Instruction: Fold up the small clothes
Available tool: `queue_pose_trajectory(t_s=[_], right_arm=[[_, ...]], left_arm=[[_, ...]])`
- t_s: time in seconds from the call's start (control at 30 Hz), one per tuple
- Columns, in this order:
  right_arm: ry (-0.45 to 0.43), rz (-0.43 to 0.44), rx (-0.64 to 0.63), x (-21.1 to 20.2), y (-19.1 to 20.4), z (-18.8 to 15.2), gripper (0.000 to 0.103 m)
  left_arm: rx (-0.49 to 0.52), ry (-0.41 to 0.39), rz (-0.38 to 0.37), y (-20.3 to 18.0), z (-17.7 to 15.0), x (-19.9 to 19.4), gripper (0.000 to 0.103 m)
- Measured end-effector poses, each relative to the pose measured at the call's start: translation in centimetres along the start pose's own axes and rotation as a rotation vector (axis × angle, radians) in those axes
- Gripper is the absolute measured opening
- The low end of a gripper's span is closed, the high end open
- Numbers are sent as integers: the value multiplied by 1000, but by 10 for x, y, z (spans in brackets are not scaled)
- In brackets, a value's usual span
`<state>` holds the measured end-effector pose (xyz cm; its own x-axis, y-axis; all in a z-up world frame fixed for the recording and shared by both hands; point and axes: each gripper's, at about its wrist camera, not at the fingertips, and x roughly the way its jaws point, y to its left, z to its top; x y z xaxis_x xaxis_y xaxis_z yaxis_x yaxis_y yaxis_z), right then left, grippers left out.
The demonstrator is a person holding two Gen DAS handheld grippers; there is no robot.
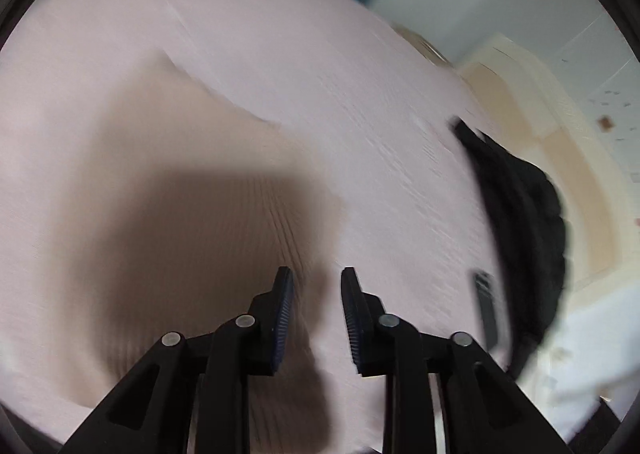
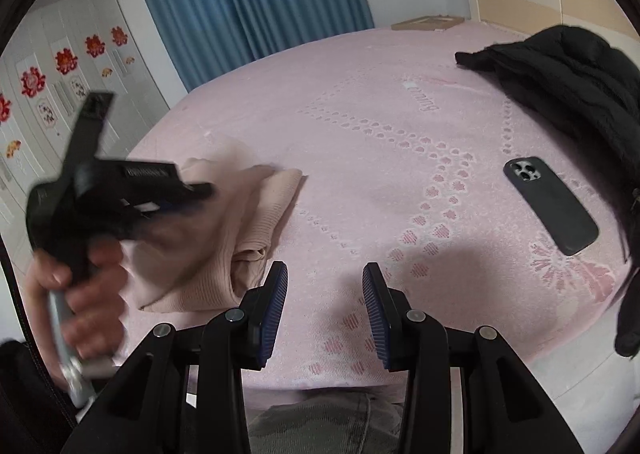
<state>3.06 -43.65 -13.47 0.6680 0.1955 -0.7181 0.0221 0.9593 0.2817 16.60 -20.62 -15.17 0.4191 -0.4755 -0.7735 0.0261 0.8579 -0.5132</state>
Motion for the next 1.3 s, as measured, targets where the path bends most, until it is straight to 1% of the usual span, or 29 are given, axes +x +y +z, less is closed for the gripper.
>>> queue_pose_trajectory(t_s=[0.03, 0.13, 0.23, 0.3, 0.37, 0.4, 0.43, 0.5, 0.6, 0.63, 0.7, 0.77, 0.8, 0.83, 0.87, 0.93, 0.97, 1.0, 1.03, 1.07, 1.1, 1.13, 1.17, 1.2, 1.27, 1.3], right_arm=[[3, 23, 8, 3, -3, 2, 39], [12, 84, 16, 11, -2, 7, 39], [28, 178, 43, 23, 5, 17, 39], [52, 267, 69, 33, 13, 25, 40], [71, 340, 99, 46, 23, 33, 47], [79, 367, 113, 54, 29, 36, 48], [85, 386, 124, 60, 35, 39, 51], [110, 406, 147, 77, 48, 42, 51], [161, 391, 177, 108, 65, 43, 52], [188, 363, 183, 120, 70, 42, 52], [245, 270, 201, 148, 79, 39, 51], [252, 257, 193, 157, 86, 39, 29], [239, 253, 161, 156, 92, 41, 26], [175, 271, 97, 143, 99, 44, 23], [125, 293, 62, 132, 102, 46, 22], [49, 342, 21, 111, 101, 44, 22], [42, 325, 22, 109, 97, 40, 22], [68, 273, 19, 113, 93, 37, 22], [119, 191, 20, 124, 87, 30, 21], [157, 153, 29, 133, 83, 27, 22], [202, 145, 56, 140, 78, 25, 23], [216, 156, 78, 142, 76, 27, 28], [209, 146, 70, 139, 77, 30, 39], [192, 117, 50, 136, 80, 33, 42], [135, 70, 30, 125, 85, 38, 43], [123, 70, 31, 125, 83, 41, 43]], left_arm=[[1, -6, 17, 1, 2, -1, 27], [14, -67, 35, 8, 14, -17, 36], [-15, -129, 51, 26, 29, -43, 40], [-23, -168, 73, 39, 39, -56, 47], [-25, -200, 115, 53, 45, -66, 50], [-22, -206, 123, 59, 44, -70, 50], [-18, -206, 129, 65, 44, -74, 50], [1, -205, 143, 82, 40, -83, 50], [39, -202, 163, 106, 32, -91, 50], [42, -198, 161, 112, 32, -94, 50], [36, -186, 136, 131, 31, -96, 50], [29, -179, 110, 146, 31, -95, 50], [27, -177, 94, 153, 29, -95, 50], [27, -174, 75, 156, 28, -93, 50], [27, -171, 58, 156, 26, -89, 50], [30, -166, 22, 163, 23, -87, 50], [31, -163, 8, 166, 22, -86, 50], [36, -157, -3, 168, 21, -84, 50], [41, -153, -10, 170, 21, -81, 50], [46, -146, -20, 171, 20, -79, 50], [53, -139, -30, 170, 20, -76, 50], [58, -134, -34, 170, 20, -73, 50], [65, -127, -36, 169, 20, -70, 50], [75, -120, -41, 168, 19, -69, 50], [91, -116, -53, 165, 18, -67, 51], [95, -116, -57, 164, 19, -67, 51]])
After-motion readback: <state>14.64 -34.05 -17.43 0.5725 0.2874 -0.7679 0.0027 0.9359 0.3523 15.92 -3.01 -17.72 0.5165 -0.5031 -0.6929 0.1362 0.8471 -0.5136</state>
